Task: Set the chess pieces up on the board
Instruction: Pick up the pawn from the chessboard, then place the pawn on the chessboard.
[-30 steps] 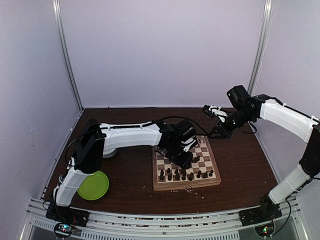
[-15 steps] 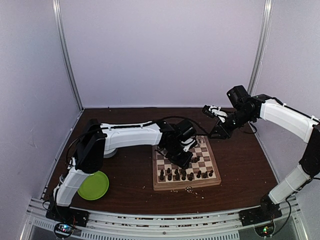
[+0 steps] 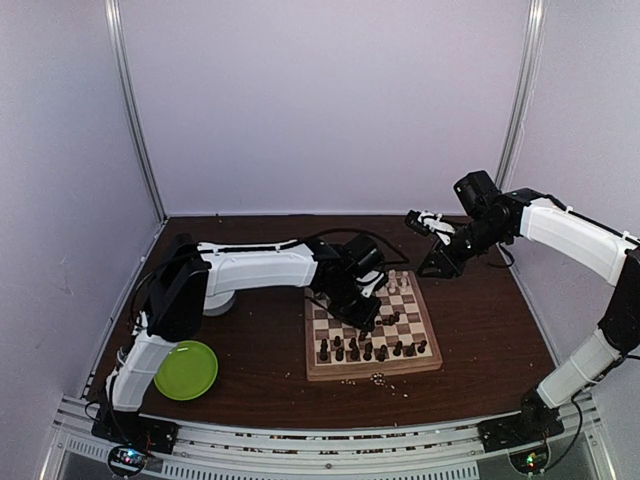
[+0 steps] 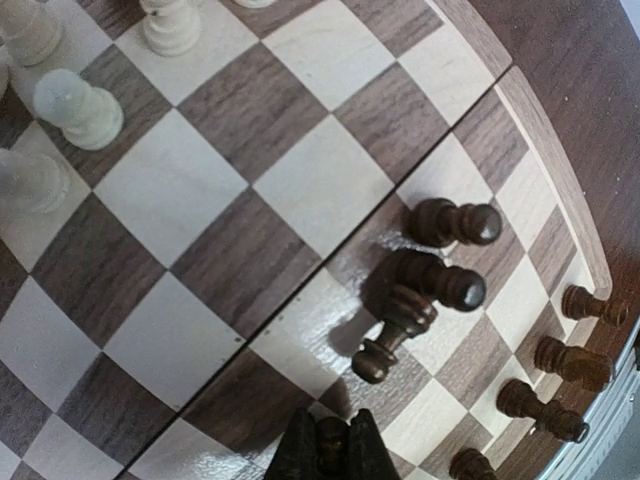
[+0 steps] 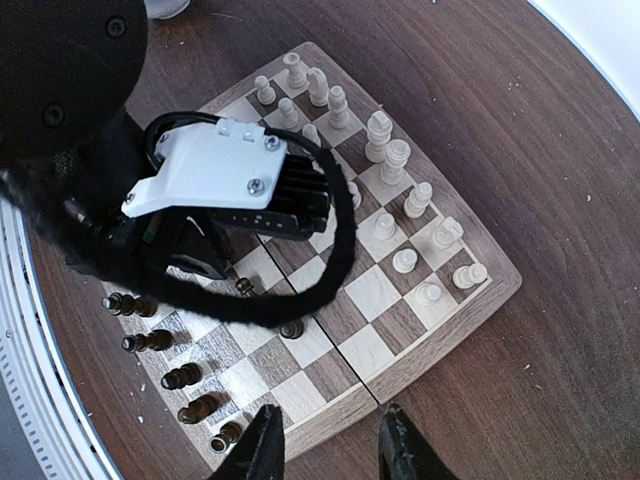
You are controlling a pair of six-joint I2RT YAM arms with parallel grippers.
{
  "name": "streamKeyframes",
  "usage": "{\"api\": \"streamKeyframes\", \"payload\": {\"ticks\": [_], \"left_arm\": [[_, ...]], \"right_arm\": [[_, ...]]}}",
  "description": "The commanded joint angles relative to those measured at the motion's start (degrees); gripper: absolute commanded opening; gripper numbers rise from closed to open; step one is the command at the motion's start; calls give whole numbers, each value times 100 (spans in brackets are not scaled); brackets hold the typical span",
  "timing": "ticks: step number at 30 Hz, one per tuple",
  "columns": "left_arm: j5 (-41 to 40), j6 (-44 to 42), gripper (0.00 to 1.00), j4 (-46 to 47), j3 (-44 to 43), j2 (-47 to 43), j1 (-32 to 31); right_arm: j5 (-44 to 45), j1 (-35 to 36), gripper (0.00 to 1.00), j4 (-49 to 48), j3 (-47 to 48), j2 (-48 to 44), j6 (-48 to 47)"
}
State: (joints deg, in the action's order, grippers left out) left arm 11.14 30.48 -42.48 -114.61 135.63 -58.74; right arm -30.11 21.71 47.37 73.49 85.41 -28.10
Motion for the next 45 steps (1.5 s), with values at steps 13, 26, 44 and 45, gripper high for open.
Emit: {"api": "streamKeyframes", "payload": {"ticks": [13, 26, 44, 45], "left_arm": [[211, 318, 0, 1219, 1045, -1039, 255], [323, 689, 0, 1884, 1751, -1561, 526], [-72, -1759, 0, 6744, 4695, -2670, 518], [-76, -1805, 0, 6911, 4796, -2662, 513]], "right_arm": [[-437, -62, 34, 164, -4, -62, -167], [-891, 23, 35, 112, -146, -372, -320], [-1081, 69, 35, -54, -78, -433, 39], [-1062, 65, 35, -53, -81, -422, 52]]}}
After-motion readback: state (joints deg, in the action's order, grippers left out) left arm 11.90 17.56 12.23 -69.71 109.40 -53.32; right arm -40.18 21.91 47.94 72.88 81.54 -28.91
